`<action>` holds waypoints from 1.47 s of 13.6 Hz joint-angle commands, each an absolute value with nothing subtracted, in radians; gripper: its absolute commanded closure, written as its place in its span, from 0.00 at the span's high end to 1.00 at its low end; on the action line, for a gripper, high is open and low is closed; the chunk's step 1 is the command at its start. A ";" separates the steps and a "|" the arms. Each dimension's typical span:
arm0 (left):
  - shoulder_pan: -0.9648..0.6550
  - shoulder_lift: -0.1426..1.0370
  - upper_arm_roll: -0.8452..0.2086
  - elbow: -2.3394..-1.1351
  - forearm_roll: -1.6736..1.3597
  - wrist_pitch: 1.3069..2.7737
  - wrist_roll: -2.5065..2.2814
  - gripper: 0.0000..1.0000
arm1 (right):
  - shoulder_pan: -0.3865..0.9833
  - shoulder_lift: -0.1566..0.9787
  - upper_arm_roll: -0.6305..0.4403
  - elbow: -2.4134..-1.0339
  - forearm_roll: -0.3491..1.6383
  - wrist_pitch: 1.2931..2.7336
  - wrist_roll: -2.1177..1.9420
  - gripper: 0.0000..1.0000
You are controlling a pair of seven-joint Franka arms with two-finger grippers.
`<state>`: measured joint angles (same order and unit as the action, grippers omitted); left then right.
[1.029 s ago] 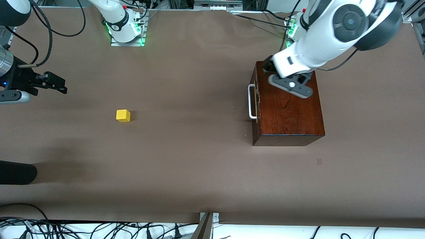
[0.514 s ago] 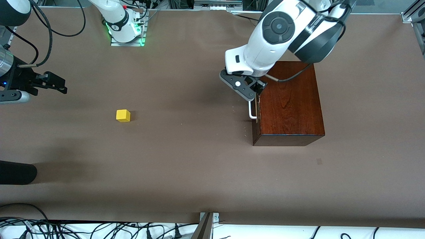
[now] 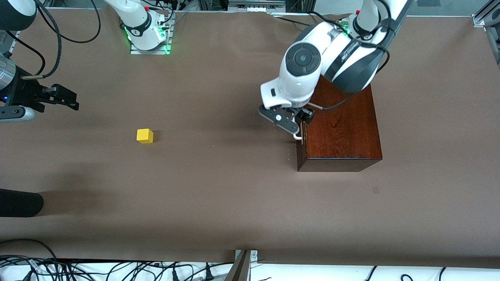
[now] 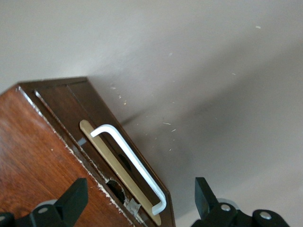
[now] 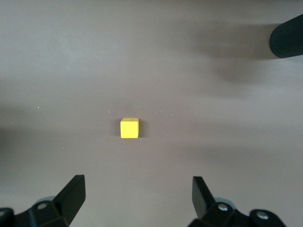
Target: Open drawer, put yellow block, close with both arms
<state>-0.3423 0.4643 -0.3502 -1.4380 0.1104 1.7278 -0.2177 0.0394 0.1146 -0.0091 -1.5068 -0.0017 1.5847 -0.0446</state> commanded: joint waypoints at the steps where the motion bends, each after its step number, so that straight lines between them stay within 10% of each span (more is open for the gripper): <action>1: -0.359 0.512 -0.342 -1.408 0.178 1.720 -0.424 1.00 | 0.031 0.115 -0.002 -1.488 0.006 1.566 -0.048 1.00; 20: -0.474 0.686 -0.344 -1.433 0.480 1.755 -0.787 1.00 | 0.037 0.107 0.005 -1.488 0.006 1.566 -0.049 1.00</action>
